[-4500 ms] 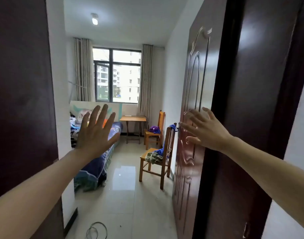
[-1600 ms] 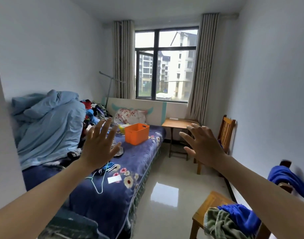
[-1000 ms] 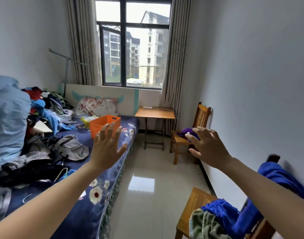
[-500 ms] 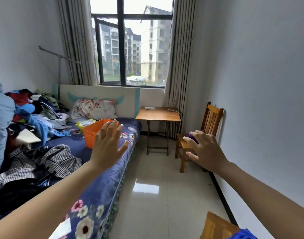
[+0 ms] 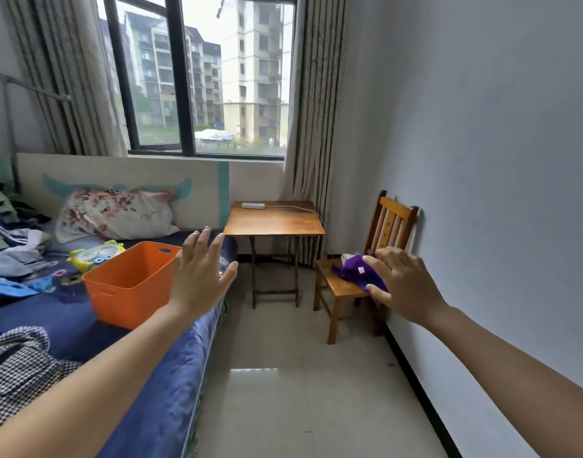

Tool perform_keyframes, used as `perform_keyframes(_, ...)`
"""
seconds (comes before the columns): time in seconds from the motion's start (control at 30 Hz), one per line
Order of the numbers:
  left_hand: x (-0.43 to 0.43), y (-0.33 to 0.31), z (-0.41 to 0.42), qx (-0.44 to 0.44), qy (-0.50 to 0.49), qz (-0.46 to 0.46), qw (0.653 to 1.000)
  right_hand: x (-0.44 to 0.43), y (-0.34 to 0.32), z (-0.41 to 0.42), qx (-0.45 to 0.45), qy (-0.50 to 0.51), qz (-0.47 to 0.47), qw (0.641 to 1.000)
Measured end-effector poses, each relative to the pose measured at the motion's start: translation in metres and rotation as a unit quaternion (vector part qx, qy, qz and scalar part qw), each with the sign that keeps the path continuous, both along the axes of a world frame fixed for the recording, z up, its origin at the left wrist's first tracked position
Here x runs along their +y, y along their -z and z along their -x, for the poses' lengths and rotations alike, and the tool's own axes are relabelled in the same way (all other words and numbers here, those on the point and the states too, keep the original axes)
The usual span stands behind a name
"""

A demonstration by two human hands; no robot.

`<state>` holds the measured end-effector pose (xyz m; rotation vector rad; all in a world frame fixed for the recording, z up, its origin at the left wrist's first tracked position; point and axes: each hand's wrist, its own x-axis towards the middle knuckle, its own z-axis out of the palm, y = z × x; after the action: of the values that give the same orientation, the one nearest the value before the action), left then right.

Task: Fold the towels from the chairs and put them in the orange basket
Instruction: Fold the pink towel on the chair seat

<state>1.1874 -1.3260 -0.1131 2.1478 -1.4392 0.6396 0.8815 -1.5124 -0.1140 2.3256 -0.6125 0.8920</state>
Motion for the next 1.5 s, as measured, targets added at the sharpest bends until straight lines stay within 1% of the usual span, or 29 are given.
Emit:
perform_keyframes(0.1, -0.050, 0.026, -0.016, -0.010, 0.025, -0.030, 0.999, -0.036, 0.018, 0.001, 0.024, 0.028, 0.002, 0.999)
perform_keyframes(0.23, -0.120, 0.042, -0.027, -0.003, 0.045, -0.046, 0.998, -0.093, 0.034, 0.003, 0.014, 0.051, -0.015, 0.998)
perform_keyframes(0.33, -0.189, 0.044, -0.029, 0.013, 0.053, -0.033, 0.998, -0.152, 0.043, -0.001, -0.024, 0.066, -0.025, 0.997)
perform_keyframes(0.47, -0.272, 0.037, -0.033, 0.054, 0.057, -0.018, 0.997, -0.231, 0.045, -0.015, -0.052, 0.073, -0.047, 0.995)
perform_keyframes(0.6, -0.334, 0.045, -0.045, 0.083, 0.061, -0.024, 0.994, -0.302, 0.055, -0.037, -0.078, 0.079, -0.102, 0.989)
perform_keyframes(0.63, -0.338, 0.050, -0.048, 0.069, 0.069, -0.029, 0.995, -0.309, 0.059, -0.042, -0.073, 0.083, -0.119, 0.987)
perform_keyframes(0.7, -0.358, 0.078, -0.057, 0.054, 0.084, -0.066, 0.993, -0.338, 0.083, -0.055, -0.052, 0.075, -0.147, 0.985)
perform_keyframes(0.77, -0.373, 0.101, -0.066, 0.052, 0.078, -0.080, 0.992, -0.358, 0.100, -0.067, -0.049, 0.061, -0.154, 0.985)
perform_keyframes(0.9, -0.411, 0.132, -0.093, 0.132, 0.039, -0.097, 0.986, -0.398, 0.129, -0.100, -0.044, 0.054, -0.196, 0.978)
perform_keyframes(0.97, -0.434, 0.143, -0.108, 0.154, 0.035, -0.098, 0.983, -0.419, 0.137, -0.115, -0.025, 0.060, -0.208, 0.976)
perform_keyframes(1.03, -0.467, 0.155, -0.132, 0.163, 0.041, -0.101, 0.981, -0.453, 0.142, -0.133, -0.006, 0.069, -0.212, 0.975)
perform_keyframes(1.27, -0.583, 0.159, -0.195, 0.199, 0.042, -0.102, 0.974, -0.556, 0.139, -0.174, 0.004, 0.114, -0.253, 0.961)
perform_keyframes(1.4, -0.640, 0.178, -0.201, 0.216, 0.060, -0.130, 0.966, -0.596, 0.161, -0.183, -0.015, 0.139, -0.305, 0.942)
perform_keyframes(1.5, -0.679, 0.197, -0.192, 0.226, 0.080, -0.165, 0.957, -0.619, 0.182, -0.178, 0.000, 0.168, -0.345, 0.924)
